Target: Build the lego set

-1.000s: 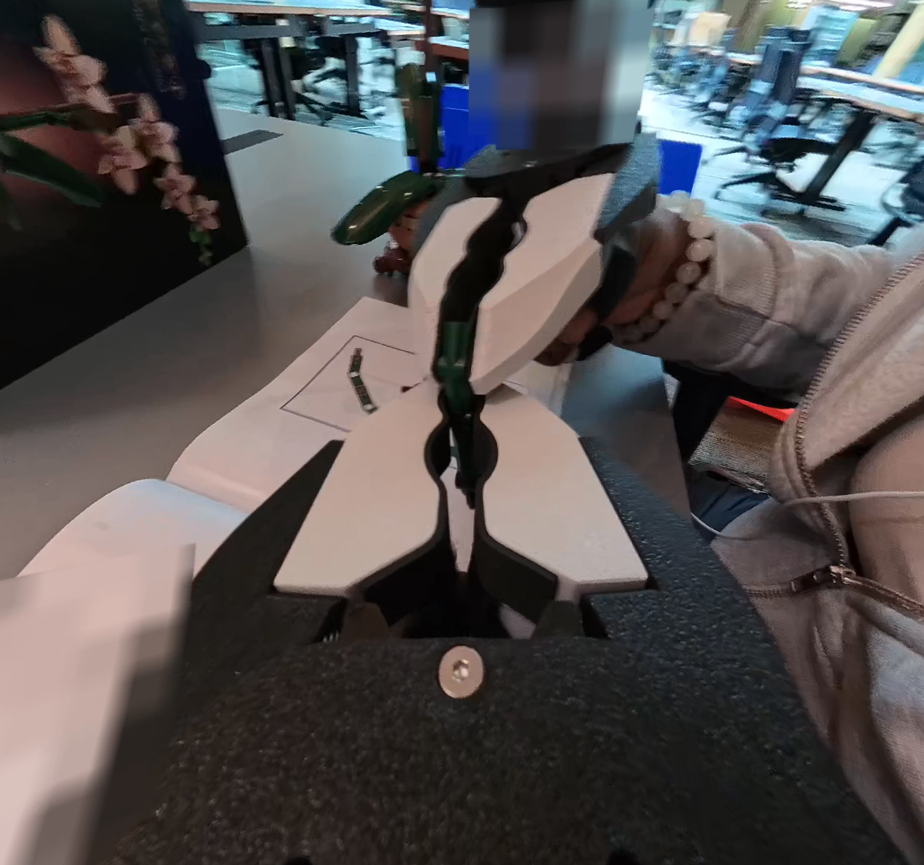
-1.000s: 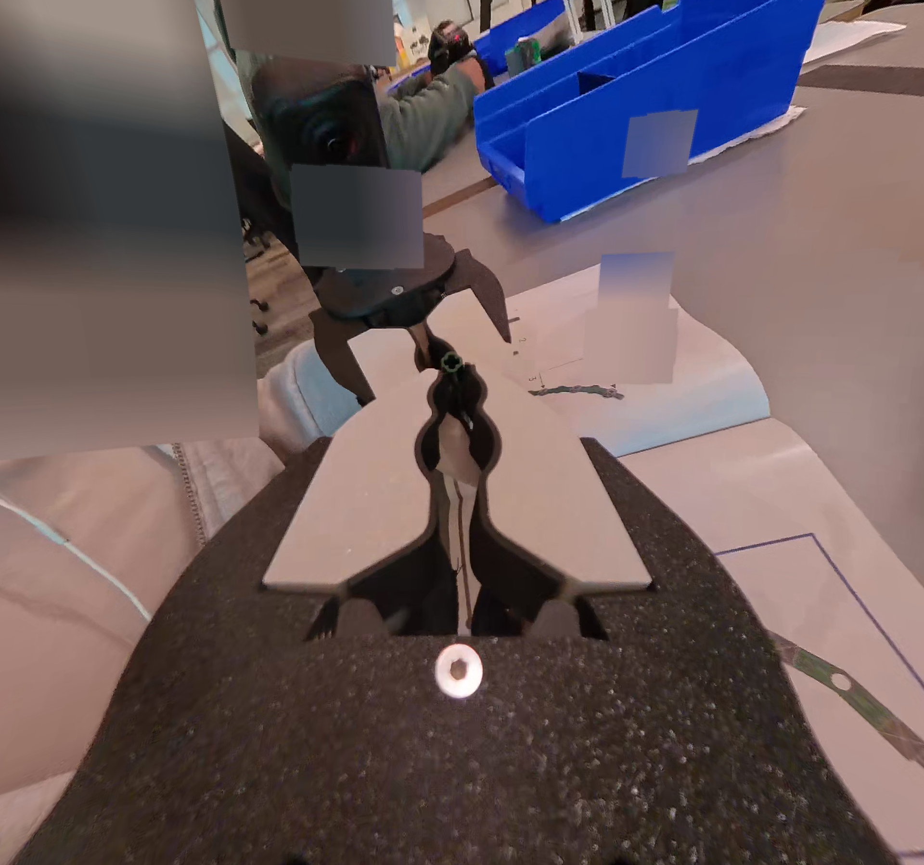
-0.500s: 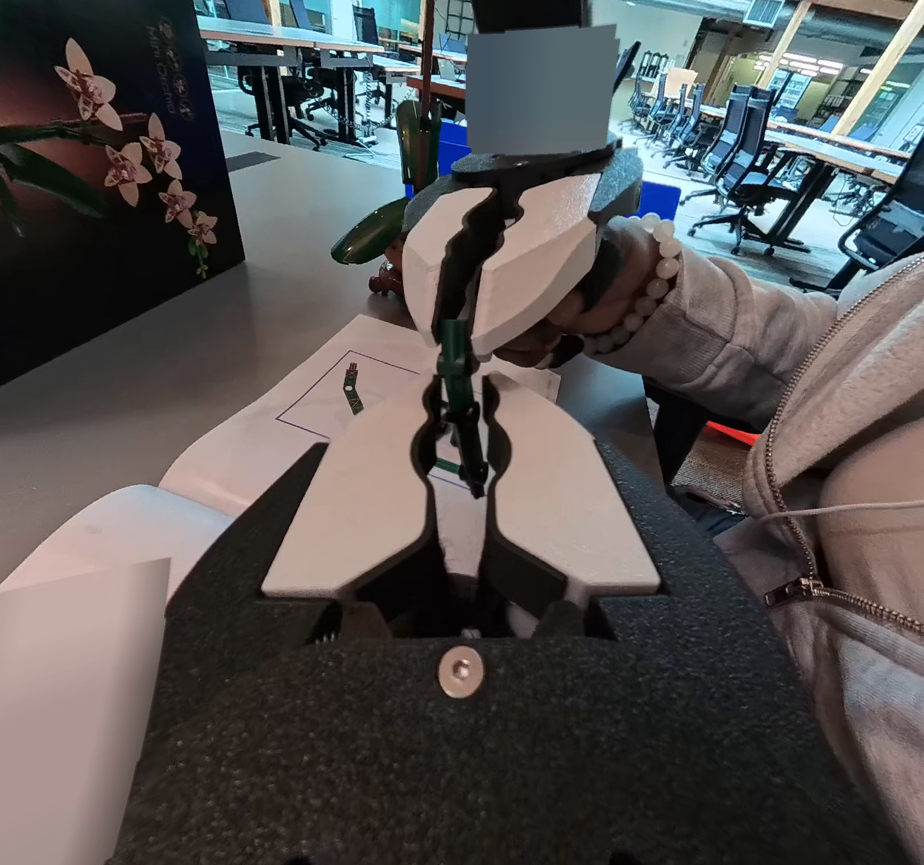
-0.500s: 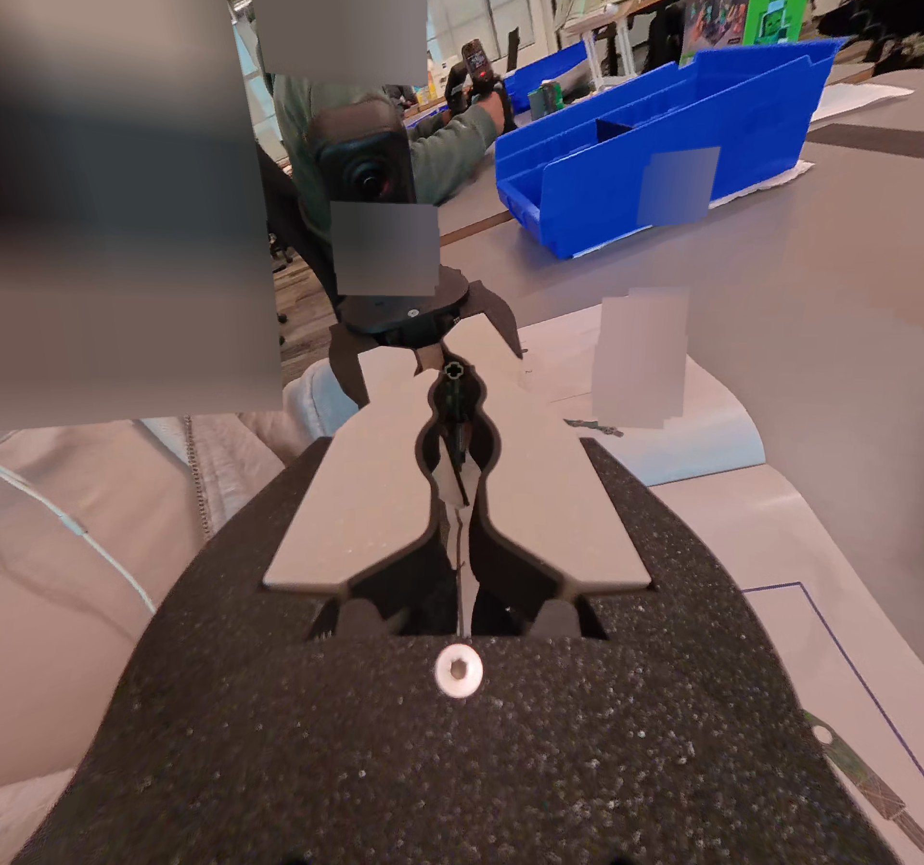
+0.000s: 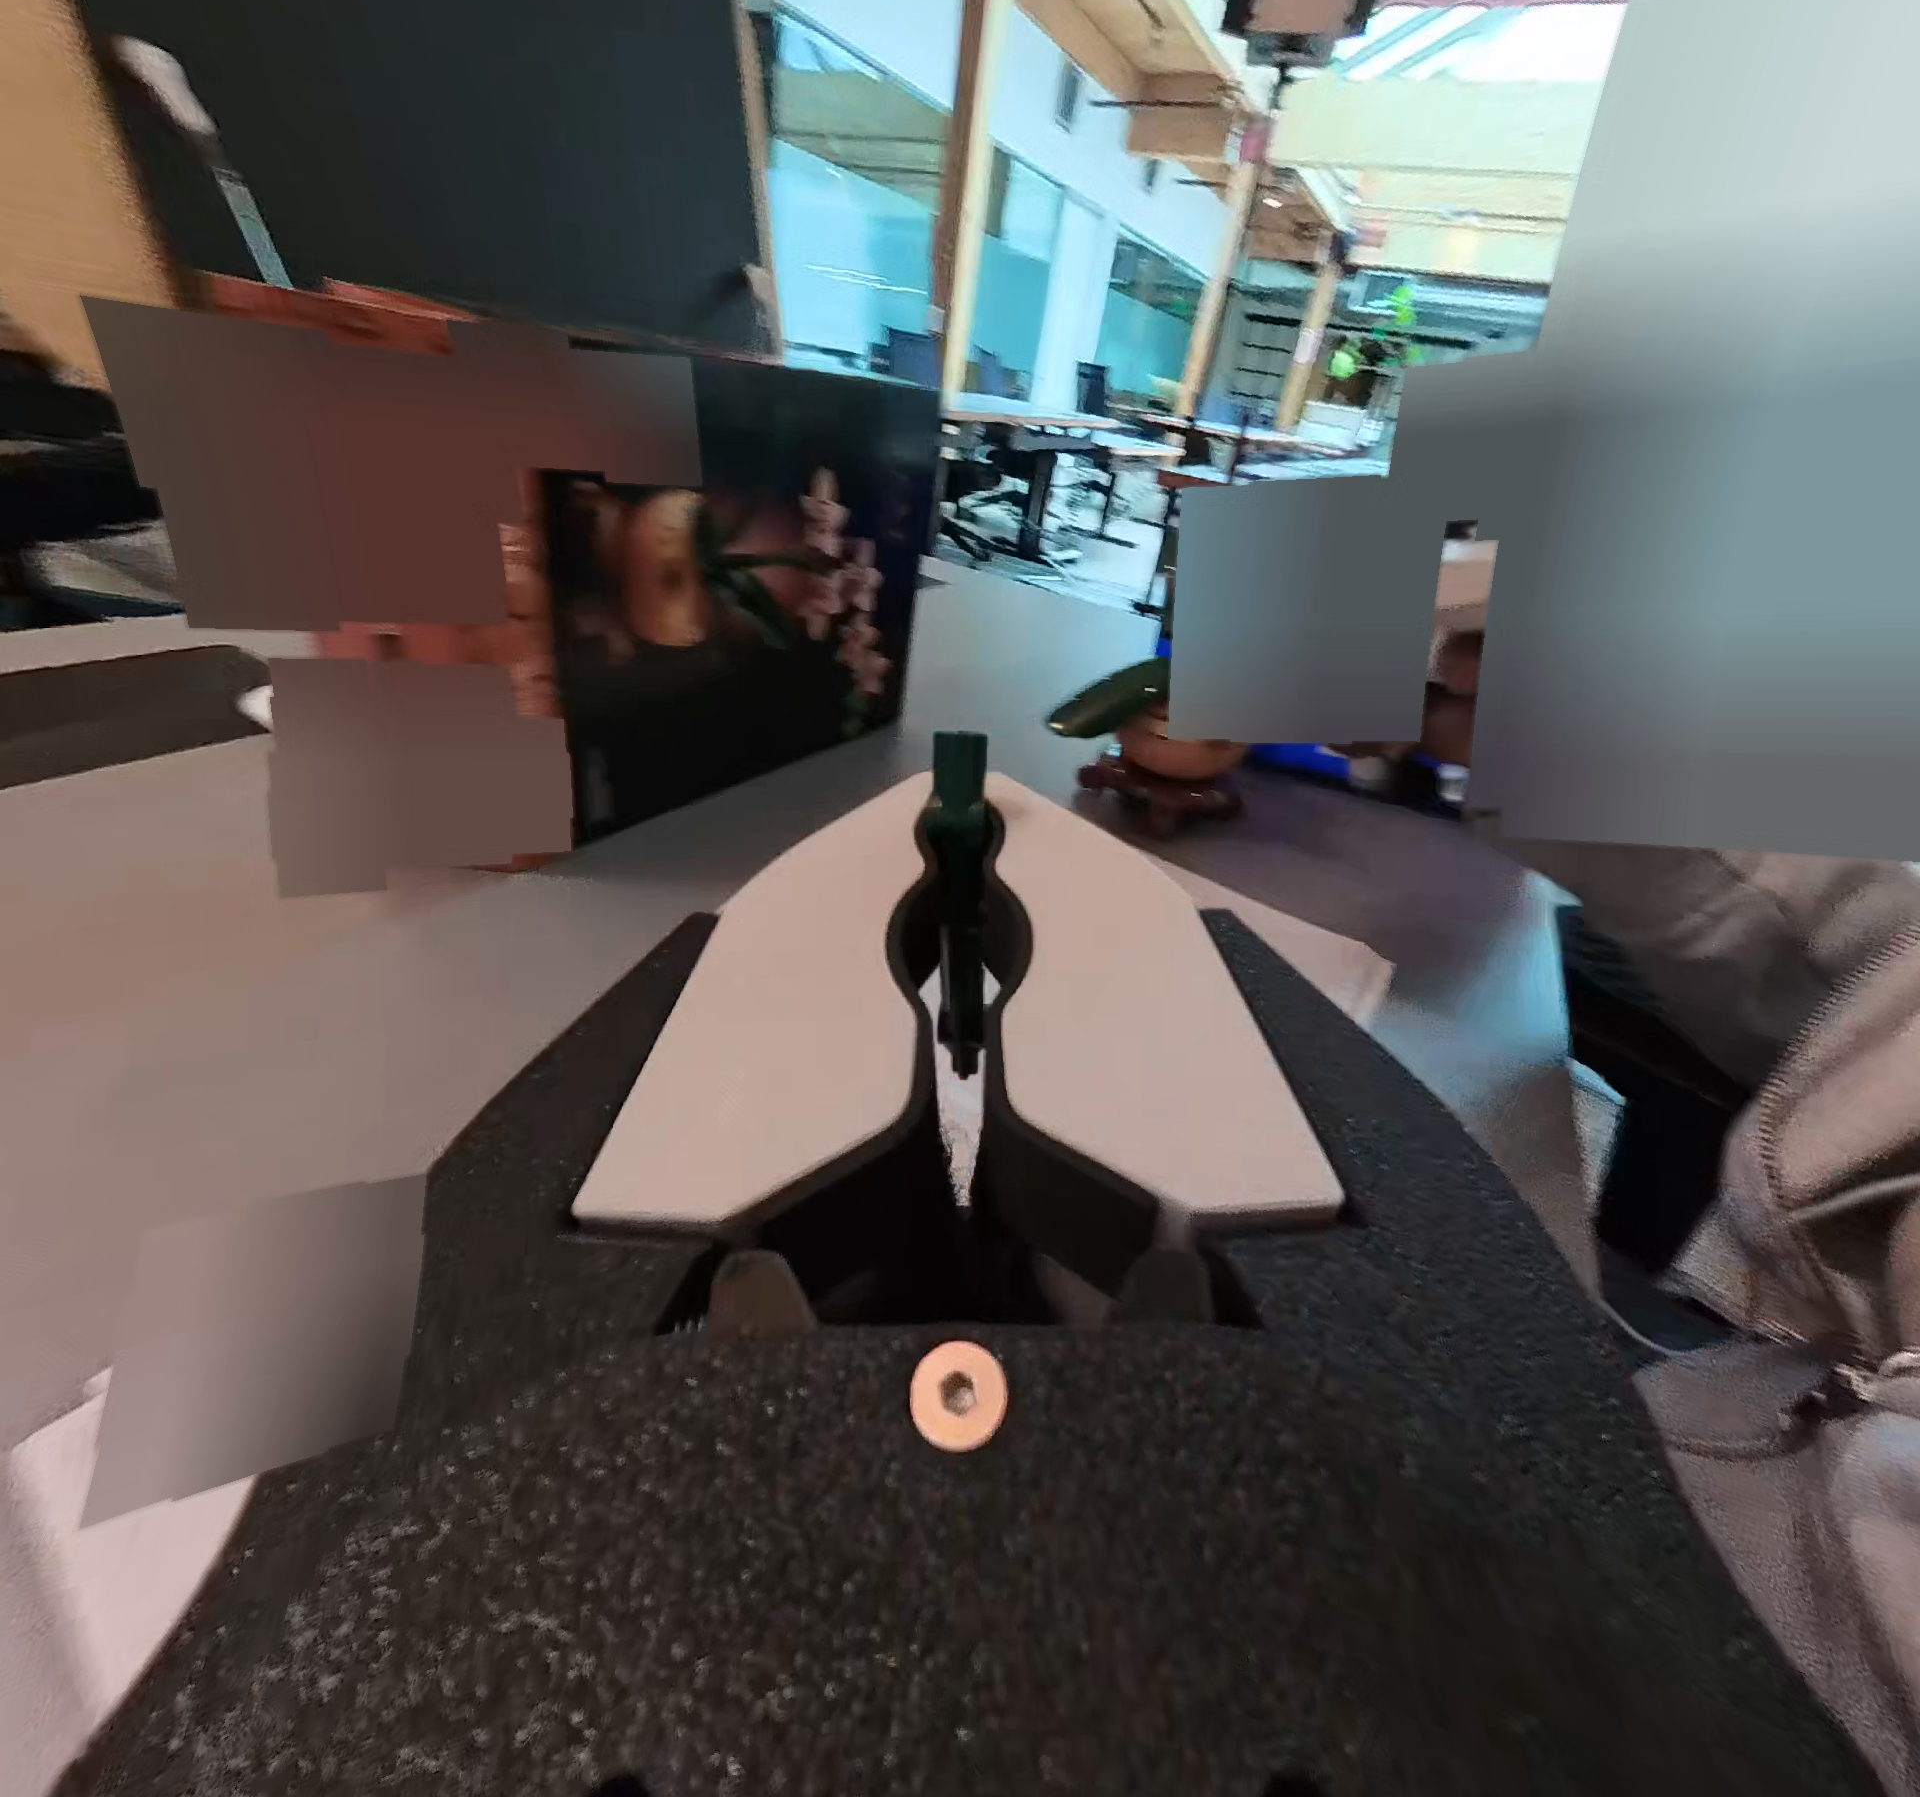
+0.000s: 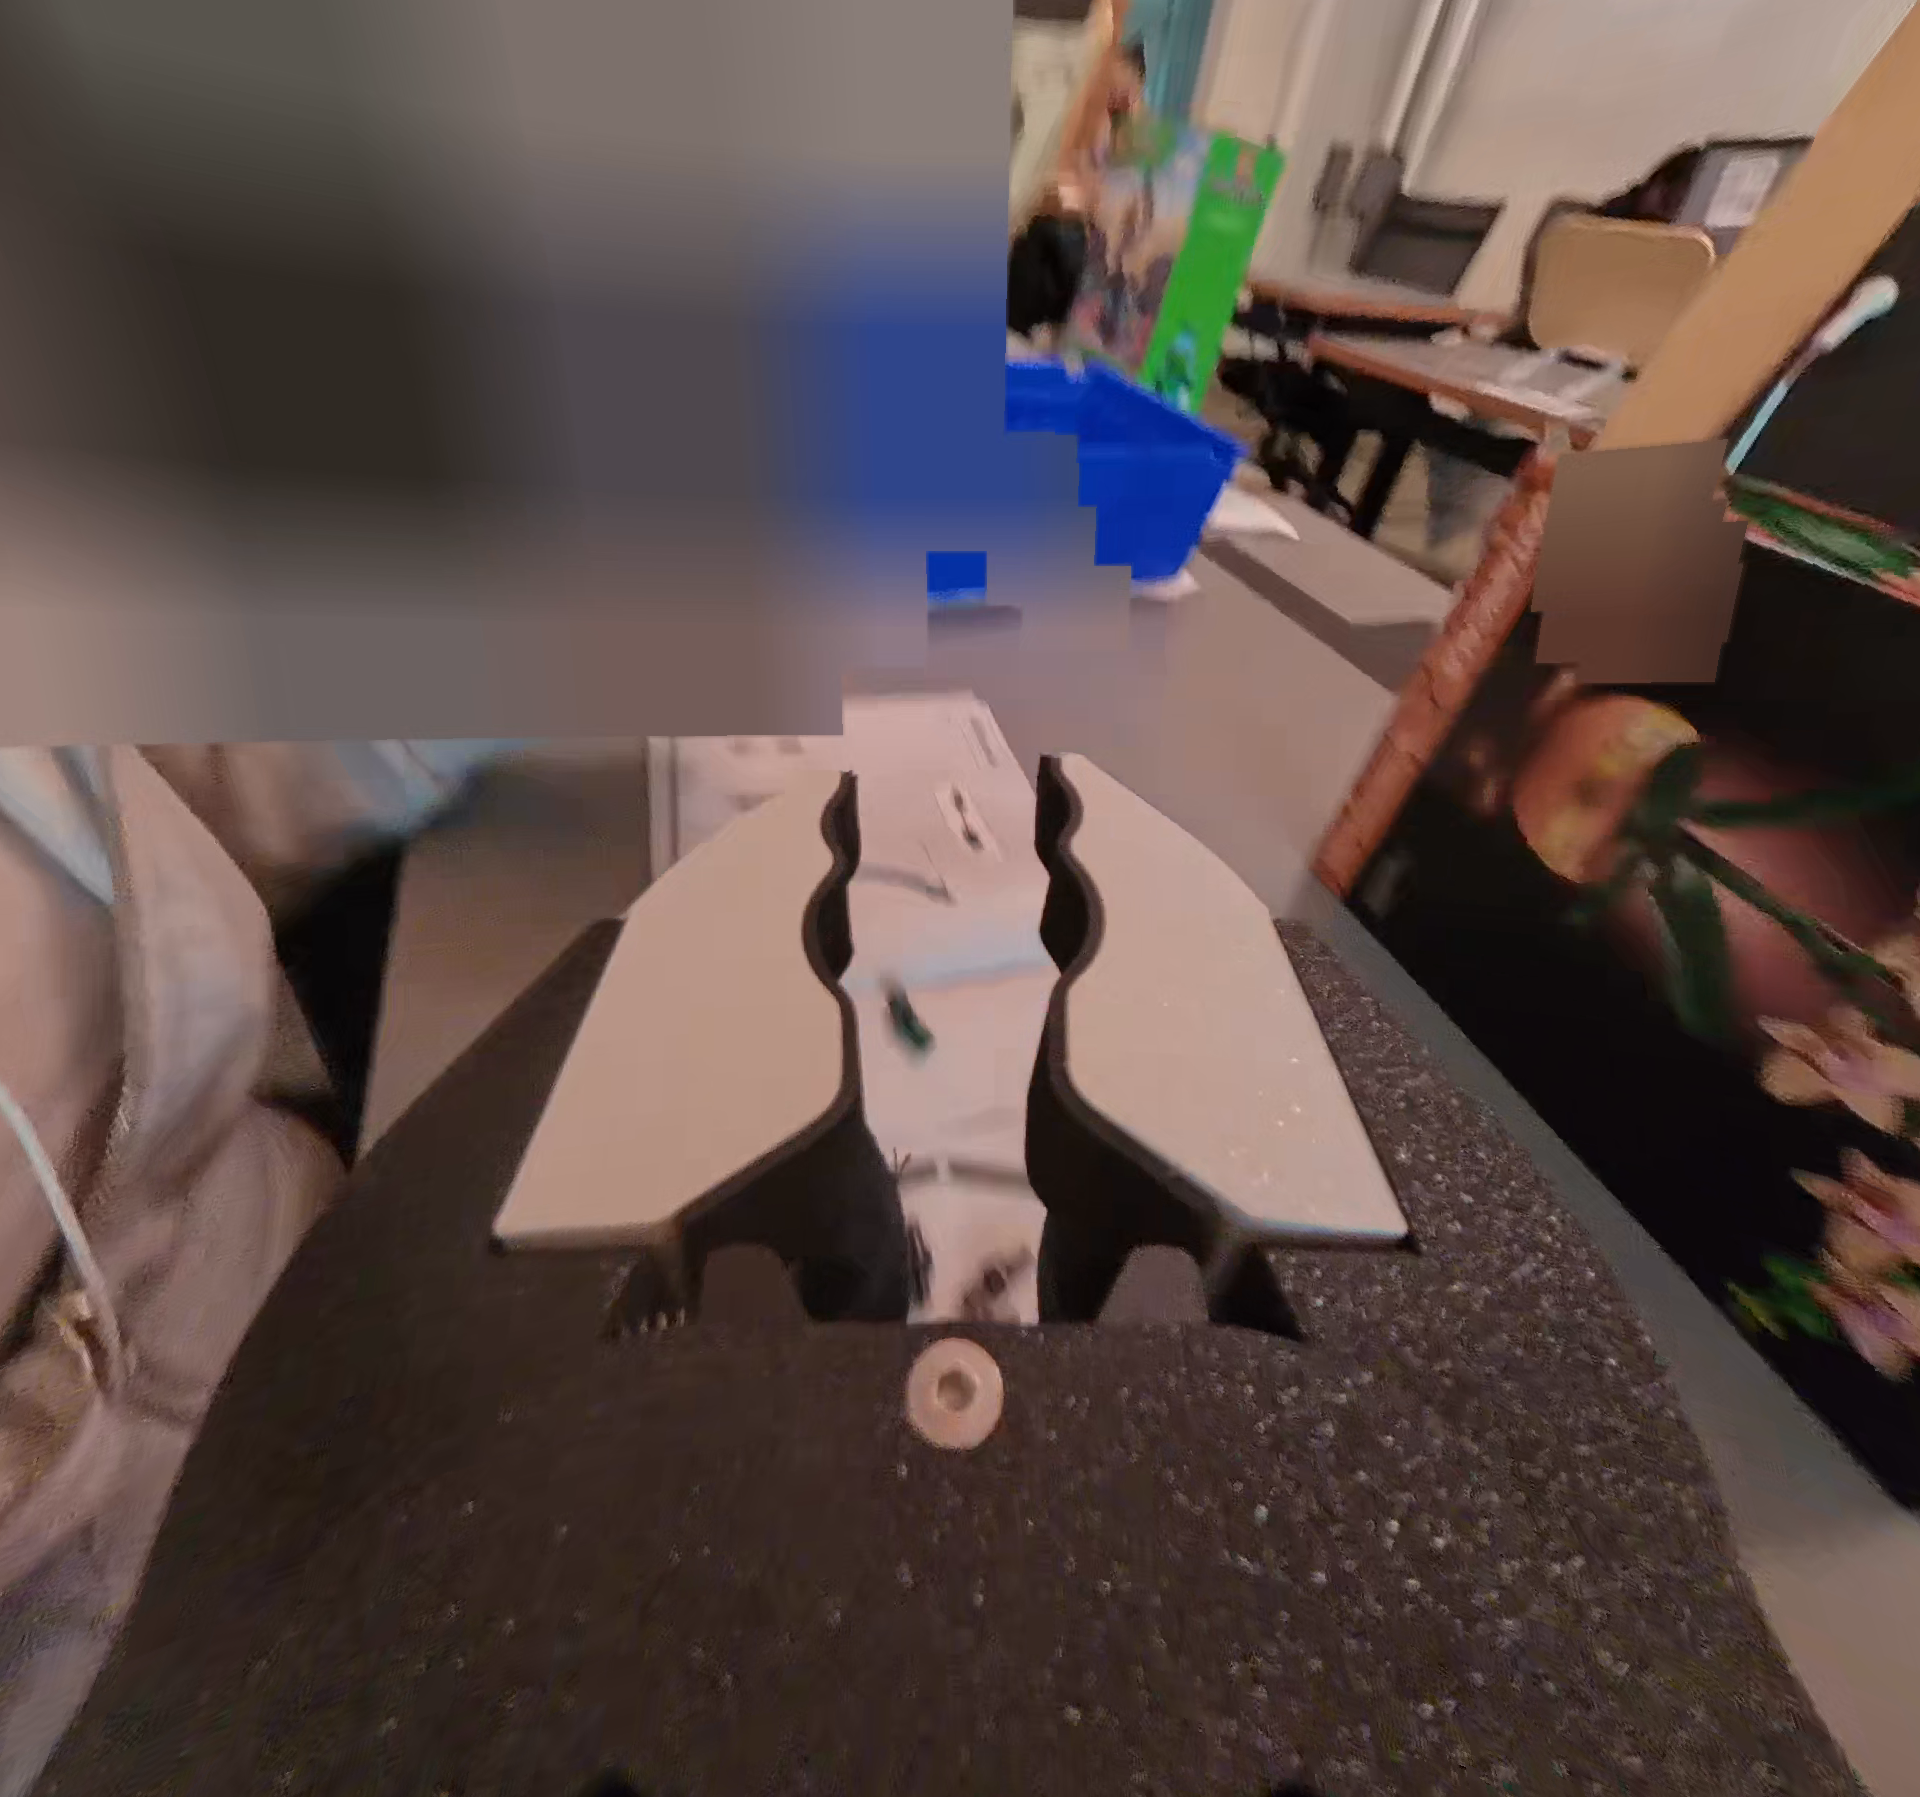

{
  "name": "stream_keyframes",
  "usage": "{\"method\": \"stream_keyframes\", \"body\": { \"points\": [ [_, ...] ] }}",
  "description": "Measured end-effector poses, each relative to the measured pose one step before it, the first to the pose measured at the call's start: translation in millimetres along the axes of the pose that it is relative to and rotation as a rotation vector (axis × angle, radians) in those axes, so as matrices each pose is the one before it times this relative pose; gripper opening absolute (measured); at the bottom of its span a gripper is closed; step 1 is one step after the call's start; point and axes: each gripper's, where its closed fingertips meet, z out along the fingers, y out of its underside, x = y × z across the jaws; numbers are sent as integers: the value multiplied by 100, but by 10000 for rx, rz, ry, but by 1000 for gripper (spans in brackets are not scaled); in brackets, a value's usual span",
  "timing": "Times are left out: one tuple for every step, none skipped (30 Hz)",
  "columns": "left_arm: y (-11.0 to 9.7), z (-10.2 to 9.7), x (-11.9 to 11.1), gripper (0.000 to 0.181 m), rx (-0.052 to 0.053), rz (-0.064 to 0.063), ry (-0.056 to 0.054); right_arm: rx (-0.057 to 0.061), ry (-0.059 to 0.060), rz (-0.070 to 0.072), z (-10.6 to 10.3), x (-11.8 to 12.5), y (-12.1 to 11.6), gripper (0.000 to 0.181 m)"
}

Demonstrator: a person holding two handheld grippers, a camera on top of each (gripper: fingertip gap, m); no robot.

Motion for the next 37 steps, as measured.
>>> {"method": "stream_keyframes", "body": {
  "points": [
    [-59,-480,-811,0,36,103,-408,-748,135,-354,-520,-156,1297,30],
    [63,-356,-769,0,-4,118,-412,-901,-17,-190,-311,-326,1635,28],
    [138,-239,-631,0,-21,89,-334,-1031,-53,-20,-59,-340,1907,27],
    [221,-143,-426,0,-50,22,-188,-1083,-91,58,222,-311,2013,22],
    [253,-54,-307,0,-66,-38,-101,-991,-124,61,488,-263,1857,15],
    [210,26,-261,0,-37,-43,-93,-806,-97,84,680,-128,1483,9],
    [159,75,-215,0,-15,-16,-95,-642,-137,78,736,-42,1060,8],
    [124,103,-97,0,-19,-1,-53,-494,-216,62,668,-44,656,6],
    [103,109,69,0,-36,4,36,-373,-229,81,568,49,311,6],
    [96,83,173,0,-51,16,95,-316,-231,57,446,135,123,6],
    [82,77,176,0,-47,34,98,-313,-244,5,345,138,19,6],
    [71,50,132,0,-46,49,69,-298,-186,-5,245,195,-53,6],
    [51,5,27,0,-34,56,8,-326,-227,-9,192,70,12,7],
    [-3,-29,-53,0,-3,53,-31,-381,-308,-16,205,-109,127,7],
    [-51,-72,-72,0,30,27,-30,-369,-179,23,214,22,158,8],
    [-95,-93,-98,0,59,-19,-26,-326,-105,16,240,75,174,8],
    [-115,-85,-128,0,78,-53,-36,-296,-112,-24,238,21,194,9],
    [-108,-99,-109,0,71,-57,-24,-204,-37,-23,214,93,82,9],
    [-63,-73,-72,0,46,-42,-4,-33,-117,-8,153,-58,-111,11],
    [-54,-65,-61,0,34,-20,-14,10,-165,34,118,-136,-128,10],
    [-46,-31,-44,0,32,-4,-18,-165,21,14,209,124,178,10],
    [-33,-22,2,0,25,2,-2,-152,84,-54,177,199,206,9],
    [-2,-2,23,0,10,2,11,150,-5,-55,-1,53,-153,7],
    [-5,3,14,0,4,-2,10,62,-80,-15,57,-37,4,7],
    [-29,-7,26,0,16,-4,7,135,-26,2,40,11,-62,7],
    [-37,-22,15,0,27,-7,11,202,26,7,12,71,-136,6],
    [-22,-17,7,0,22,-18,8,283,107,41,7,174,-224,7],
    [-11,-16,-10,0,12,-27,-1,406,72,74,-52,124,-389,6],
    [-1,1,-6,0,6,-18,1,540,-97,95,-136,-139,-575,6],
    [-3,-4,21,0,4,7,4,747,-21,154,-244,-62,-894,7],
    [3,5,16,0,1,18,0,980,79,160,-342,52,-1224,6],
    [22,32,31,0,-14,1,14,1171,36,166,-382,-52,-1508,7],
    [67,55,77,0,-34,-24,50,1378,13,262,-411,-102,-1785,6],
    [84,114,148,0,-42,-33,77,1555,-108,352,-356,-281,-2014,7],
    [87,166,240,0,-43,-22,98,1614,-330,372,-293,-595,-2051,6],
    [103,219,337,0,-56,-9,135,1587,-350,438,-175,-614,-1961,7],
    [127,303,466,0,-68,-30,184,1454,-453,392,-28,-754,-1684,7]
  ]
}}
